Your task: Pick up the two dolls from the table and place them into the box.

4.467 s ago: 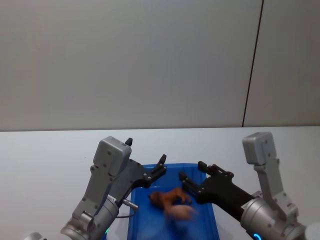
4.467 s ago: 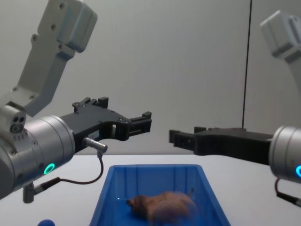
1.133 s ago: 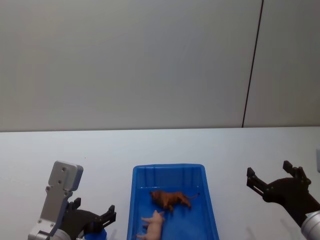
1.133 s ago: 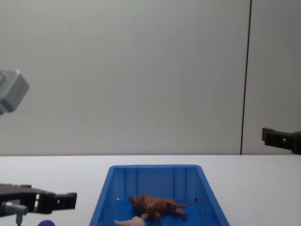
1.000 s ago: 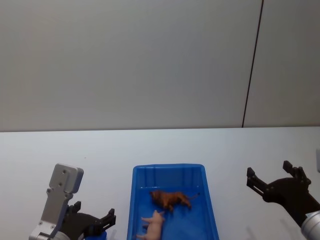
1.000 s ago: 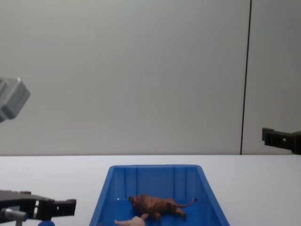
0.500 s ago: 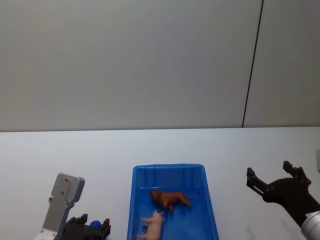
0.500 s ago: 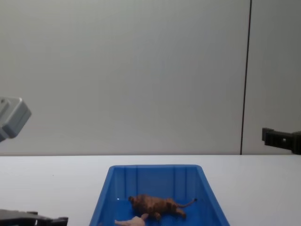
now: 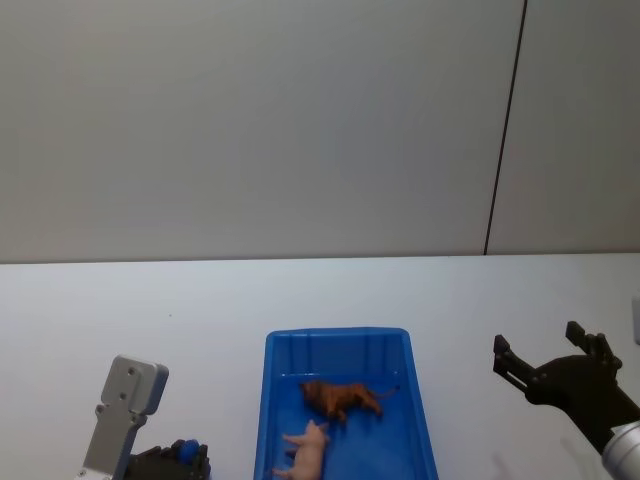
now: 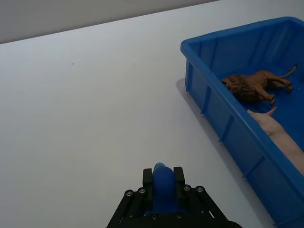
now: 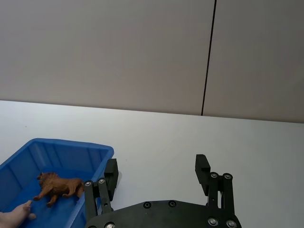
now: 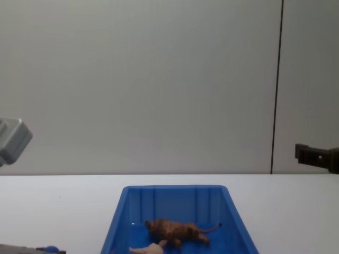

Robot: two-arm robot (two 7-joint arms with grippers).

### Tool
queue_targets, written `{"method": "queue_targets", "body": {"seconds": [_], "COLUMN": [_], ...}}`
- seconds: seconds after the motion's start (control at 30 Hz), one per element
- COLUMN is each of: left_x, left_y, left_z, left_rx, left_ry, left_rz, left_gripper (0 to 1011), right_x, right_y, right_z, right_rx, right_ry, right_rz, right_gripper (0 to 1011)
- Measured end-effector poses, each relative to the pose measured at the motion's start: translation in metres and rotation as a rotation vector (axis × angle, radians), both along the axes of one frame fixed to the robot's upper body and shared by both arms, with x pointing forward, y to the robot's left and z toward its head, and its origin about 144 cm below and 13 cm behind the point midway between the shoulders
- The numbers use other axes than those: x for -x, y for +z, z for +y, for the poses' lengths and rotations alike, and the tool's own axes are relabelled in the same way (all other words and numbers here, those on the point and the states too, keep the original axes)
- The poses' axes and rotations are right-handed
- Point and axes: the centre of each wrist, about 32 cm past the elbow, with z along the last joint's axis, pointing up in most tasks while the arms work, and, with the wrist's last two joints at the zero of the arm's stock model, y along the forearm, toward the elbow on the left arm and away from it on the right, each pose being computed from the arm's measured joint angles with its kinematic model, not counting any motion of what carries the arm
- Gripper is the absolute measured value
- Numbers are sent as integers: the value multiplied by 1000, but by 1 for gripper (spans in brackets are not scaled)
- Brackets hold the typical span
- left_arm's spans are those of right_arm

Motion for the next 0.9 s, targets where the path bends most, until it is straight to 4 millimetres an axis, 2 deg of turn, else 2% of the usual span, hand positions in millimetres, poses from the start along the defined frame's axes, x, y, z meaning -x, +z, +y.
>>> {"method": "queue_targets", "body": {"seconds": [0.3, 0.9], "left_x": [0, -15], "left_y": [6, 37], "left_z": [-1, -14], "left_rx": [10, 41], "left_ry": [-27, -192], "left_rz": [-64, -272], "left_gripper": [207, 108], "right_x": [0, 0], "right_y": [0, 0], "right_z": [0, 0], "right_rx": [0, 0], "right_ry": [0, 0], "right_rz": [0, 0], "right_gripper": [1001, 1001]}}
